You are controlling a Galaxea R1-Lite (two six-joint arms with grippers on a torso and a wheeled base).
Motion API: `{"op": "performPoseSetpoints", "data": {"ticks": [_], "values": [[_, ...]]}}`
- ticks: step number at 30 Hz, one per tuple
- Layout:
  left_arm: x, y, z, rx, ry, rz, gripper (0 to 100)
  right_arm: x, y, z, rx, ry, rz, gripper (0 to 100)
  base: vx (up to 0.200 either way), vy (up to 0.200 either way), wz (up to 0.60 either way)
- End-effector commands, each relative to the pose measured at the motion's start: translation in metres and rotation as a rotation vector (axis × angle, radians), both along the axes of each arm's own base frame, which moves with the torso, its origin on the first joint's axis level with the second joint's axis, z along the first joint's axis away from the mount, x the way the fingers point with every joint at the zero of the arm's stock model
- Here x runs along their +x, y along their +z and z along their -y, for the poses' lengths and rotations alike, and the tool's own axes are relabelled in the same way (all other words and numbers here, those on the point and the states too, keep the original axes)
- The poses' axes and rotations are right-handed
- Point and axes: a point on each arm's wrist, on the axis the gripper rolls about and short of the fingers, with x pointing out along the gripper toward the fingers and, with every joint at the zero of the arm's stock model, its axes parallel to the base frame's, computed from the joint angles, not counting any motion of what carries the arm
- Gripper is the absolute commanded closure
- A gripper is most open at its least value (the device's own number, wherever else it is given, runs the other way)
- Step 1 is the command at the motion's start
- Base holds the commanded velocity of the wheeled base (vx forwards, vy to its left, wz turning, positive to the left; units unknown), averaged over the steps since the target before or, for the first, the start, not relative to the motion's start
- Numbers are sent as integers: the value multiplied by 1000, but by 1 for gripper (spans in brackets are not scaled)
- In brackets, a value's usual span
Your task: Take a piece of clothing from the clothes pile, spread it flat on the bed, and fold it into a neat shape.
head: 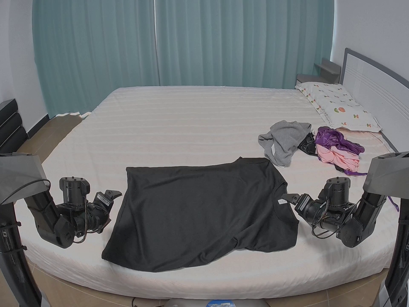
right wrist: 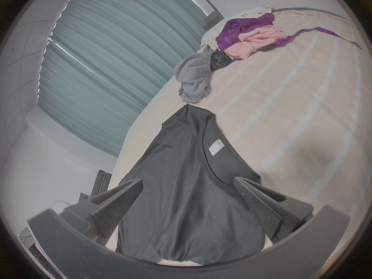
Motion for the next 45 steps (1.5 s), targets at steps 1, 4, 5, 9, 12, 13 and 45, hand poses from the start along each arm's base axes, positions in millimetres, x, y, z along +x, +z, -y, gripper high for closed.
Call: {"op": "performPoseSetpoints", "data": {"ticks": [1,4,5,9,12,13,45], "values": [[-7,3,1,0,-7,-3,0,-7,-1,1,2,1,-13,0,-200,0,0],[-9,2,1,1,-8,-7,0,-8,-9,0,-3,7,-28,0,-200,0,0],[-9,2,1,2,-9,-9,0,-8,-10,0,-3,8,-29,0,-200,0,0],[-8,-1,1,9,-11,-17,0,-9,-10,-1,-2,9,-31,0,0,0,0],[-8,-8,1,42,-32,-35,0,-8,-9,0,-1,7,-28,0,0,0,0],[-8,-8,1,47,-35,-37,0,-8,-9,0,-1,7,-28,0,0,0,0],[-26,-57,16,346,-125,-210,0,-9,-11,0,-4,6,-36,0,0,0,0]]}}
